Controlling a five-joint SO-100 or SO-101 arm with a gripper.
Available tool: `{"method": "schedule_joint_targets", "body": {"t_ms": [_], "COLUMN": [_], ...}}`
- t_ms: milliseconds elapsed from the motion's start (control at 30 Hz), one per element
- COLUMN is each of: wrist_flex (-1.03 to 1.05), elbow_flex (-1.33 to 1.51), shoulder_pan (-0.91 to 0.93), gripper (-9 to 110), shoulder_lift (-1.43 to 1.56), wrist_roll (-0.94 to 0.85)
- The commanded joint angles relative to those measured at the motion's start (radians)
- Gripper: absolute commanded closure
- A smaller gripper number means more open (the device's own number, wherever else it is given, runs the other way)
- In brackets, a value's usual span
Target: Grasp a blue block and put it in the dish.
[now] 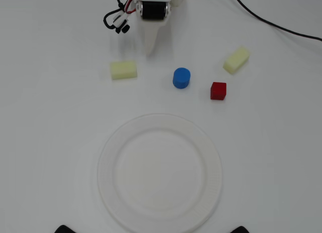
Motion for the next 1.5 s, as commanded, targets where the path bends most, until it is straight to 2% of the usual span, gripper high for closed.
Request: {"method": "schedule_joint_targets", "body": {"t_ms": [0, 700, 1033, 1300, 1467], "wrist_flex": [-0.009, -0.006, -0.017, -0.051, 0.014], "elbow_flex": [0.115, 0.114, -0.023, -0.391, -0.673], "shoulder_pan": [-0.028, -0.009, 0.031, 0.017, -0.018], "gripper": [101, 101, 94, 90, 84], "shoulder_lift": [0.167, 0.167, 0.140, -0.403, -0.741], "wrist_roll": [-0.028, -0.063, -0.100, -0.089, -0.077]}}
